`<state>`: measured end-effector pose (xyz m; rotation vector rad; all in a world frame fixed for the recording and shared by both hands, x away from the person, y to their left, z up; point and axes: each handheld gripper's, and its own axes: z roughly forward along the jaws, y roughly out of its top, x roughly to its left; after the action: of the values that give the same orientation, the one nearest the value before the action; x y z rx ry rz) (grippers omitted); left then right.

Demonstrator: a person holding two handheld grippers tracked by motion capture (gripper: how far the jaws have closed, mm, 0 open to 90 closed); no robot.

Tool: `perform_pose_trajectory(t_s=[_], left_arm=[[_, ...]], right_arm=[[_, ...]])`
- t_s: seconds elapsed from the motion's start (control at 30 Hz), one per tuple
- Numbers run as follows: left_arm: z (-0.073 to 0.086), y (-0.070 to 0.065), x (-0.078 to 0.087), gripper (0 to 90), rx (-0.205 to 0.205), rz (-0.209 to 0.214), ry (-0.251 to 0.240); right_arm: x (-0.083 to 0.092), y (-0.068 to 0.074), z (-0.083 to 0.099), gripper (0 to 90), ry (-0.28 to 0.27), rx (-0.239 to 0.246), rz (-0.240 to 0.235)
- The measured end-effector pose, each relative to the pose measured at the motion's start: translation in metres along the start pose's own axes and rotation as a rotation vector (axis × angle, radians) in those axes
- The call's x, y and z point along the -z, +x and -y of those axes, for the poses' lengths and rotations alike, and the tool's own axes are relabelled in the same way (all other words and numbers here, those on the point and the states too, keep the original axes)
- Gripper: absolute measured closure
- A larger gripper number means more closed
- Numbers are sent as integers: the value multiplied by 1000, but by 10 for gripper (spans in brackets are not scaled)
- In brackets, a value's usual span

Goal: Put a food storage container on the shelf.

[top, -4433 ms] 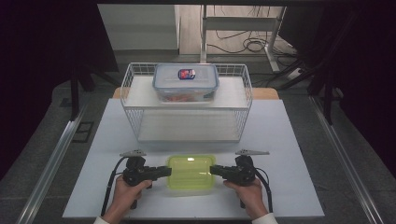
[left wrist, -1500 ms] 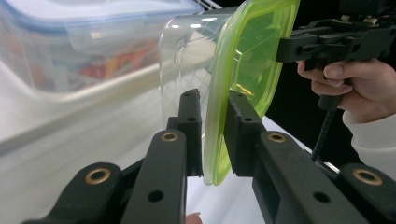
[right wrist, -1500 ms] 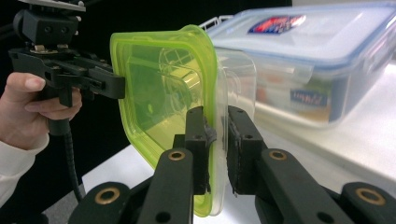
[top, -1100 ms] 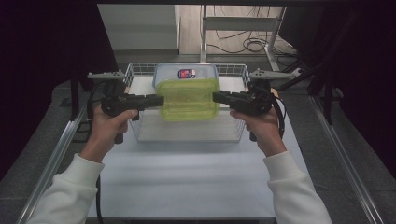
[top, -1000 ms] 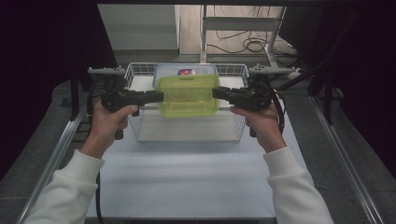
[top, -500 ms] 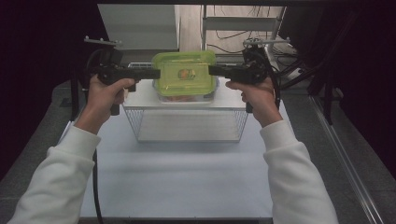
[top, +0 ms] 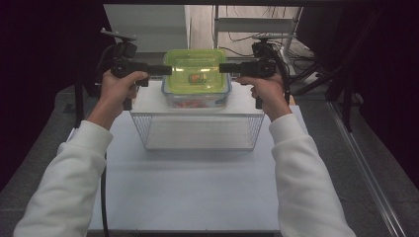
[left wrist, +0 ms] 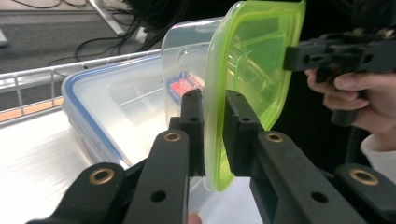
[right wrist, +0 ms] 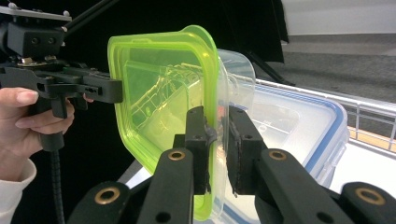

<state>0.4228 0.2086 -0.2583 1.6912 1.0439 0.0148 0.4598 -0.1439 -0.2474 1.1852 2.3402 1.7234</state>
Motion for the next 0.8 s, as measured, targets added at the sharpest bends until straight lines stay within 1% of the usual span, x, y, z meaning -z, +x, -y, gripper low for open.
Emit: perform_pose_trajectory(t_s=[0.1, 0.13, 0.2, 0.3, 0.4, 0.43, 0.57, 0.7, 0.77, 0.8], left_arm=[[-2, 0, -2, 791, 9, -19, -2], [-3, 1, -4, 787, 21, -28, -1], [-5, 2, -7, 773, 39, -37, 0], [-6, 4, -11, 765, 63, -44, -12], [-7, 6, -13, 758, 75, -50, -16], [-8, 6, -14, 756, 85, -51, -18], [-9, 9, -17, 739, 93, -62, -19], [-9, 14, -19, 714, 104, -61, -17], [-9, 16, -21, 689, 116, -65, -17], [-9, 18, -22, 670, 114, -75, -10]], right_arm=[[-2, -4, -1, 786, -12, -11, -6], [-3, -5, -1, 783, -16, -12, -8], [-5, -7, -2, 779, -21, -27, -11], [-8, -11, -3, 767, -21, -41, -11], [-11, -13, -3, 752, -23, -50, -3], [-12, -14, -3, 747, -29, -49, 3], [-17, -17, -3, 729, -28, -61, 13], [-21, -20, -3, 703, -26, -77, 16], [-23, -22, -2, 680, -21, -83, 19], [-23, -22, -2, 662, -17, -88, 20]])
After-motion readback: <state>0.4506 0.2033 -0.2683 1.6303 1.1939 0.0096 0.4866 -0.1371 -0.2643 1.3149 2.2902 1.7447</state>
